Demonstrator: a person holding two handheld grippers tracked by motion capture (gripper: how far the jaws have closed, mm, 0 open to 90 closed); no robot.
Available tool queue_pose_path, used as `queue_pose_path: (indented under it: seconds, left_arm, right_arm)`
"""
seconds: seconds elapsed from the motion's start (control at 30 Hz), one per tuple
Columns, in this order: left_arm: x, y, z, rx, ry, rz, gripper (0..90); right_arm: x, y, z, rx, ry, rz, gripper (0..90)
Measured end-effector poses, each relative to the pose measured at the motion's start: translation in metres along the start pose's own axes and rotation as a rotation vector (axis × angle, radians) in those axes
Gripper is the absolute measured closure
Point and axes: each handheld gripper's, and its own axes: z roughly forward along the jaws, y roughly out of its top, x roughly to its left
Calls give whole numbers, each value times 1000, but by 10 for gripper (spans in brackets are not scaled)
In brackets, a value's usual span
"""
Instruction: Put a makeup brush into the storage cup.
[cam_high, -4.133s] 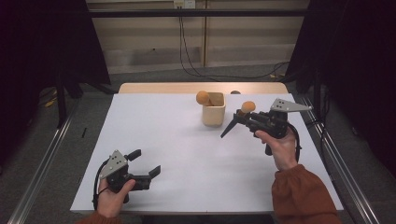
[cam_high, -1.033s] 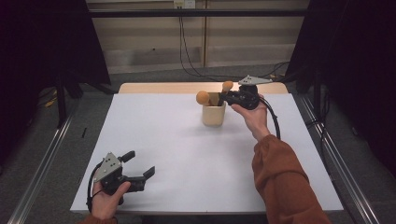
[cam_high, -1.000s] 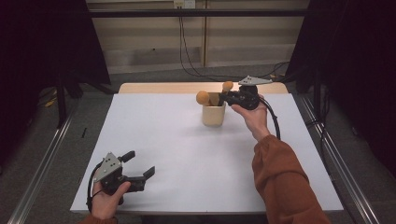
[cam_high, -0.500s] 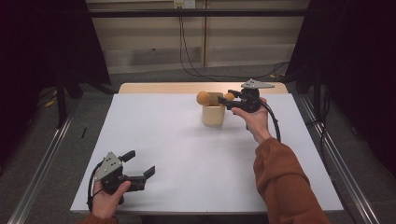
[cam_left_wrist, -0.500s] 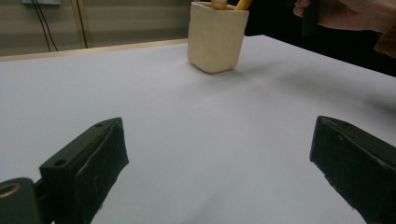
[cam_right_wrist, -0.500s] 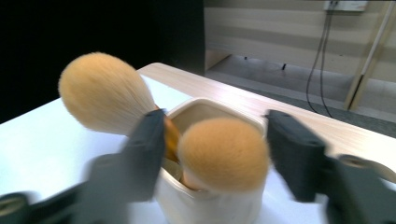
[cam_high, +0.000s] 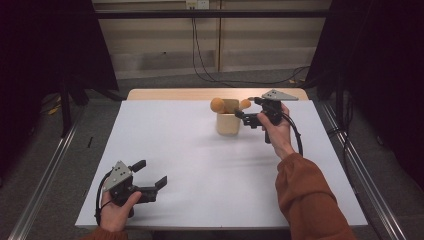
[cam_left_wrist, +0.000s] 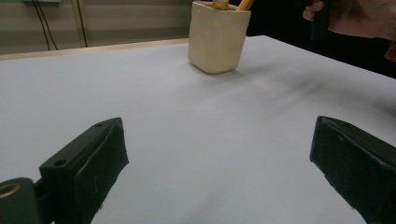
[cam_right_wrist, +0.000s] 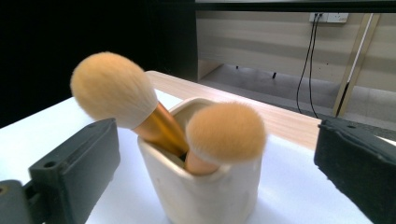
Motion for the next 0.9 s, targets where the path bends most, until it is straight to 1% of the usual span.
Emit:
queue_pose_path:
  seconds: [0.03,0.07,0.13,0.2,0.27,0.37,0.43,0.47,0.5,0.53,0.6,0.77,0.9]
  left_arm:
    - [0,0,0,3,-1,-3,38]
    - [0,0,0,1,-1,2,38]
    - [0,0,-1,3,0,6,38]
    - [0,0,-2,1,3,1,38]
    - [0,0,-2,-1,4,0,38]
    - [0,0,-5,-2,3,3,38]
    - [1,0,-6,-6,7,-1,38]
    - [1,-1,-7,-6,11,2,38]
    - [1,-1,-8,-11,12,-3,38]
    - [1,-1,-9,-10,12,-1,38]
    - [1,-1,-10,-12,15,0,38]
    - [2,-1,-12,-17,23,-3,38]
    - [2,-1,-13,-15,25,-3,38]
  right_arm:
    - [-1,-1,-2,-2,3,7,4]
    - [-1,-2,-4,-6,1,9,3]
    - [-1,-3,-9,-19,-12,8,6]
    - [2,-5,-12,-24,-38,5,7]
    - [3,-6,-14,-19,-40,19,8]
    - [6,-9,-17,-24,-59,-7,7]
    - [7,-12,-20,-37,-65,-3,7]
    - [8,-13,-21,-39,-61,0,7]
    - [8,-14,-23,-42,-58,4,7]
    - [9,-15,-25,-43,-64,3,7]
    - [12,-17,-30,-51,-65,-10,11]
    - [15,-24,-46,-66,-70,2,6]
    - [16,-32,-59,-72,-91,-10,6]
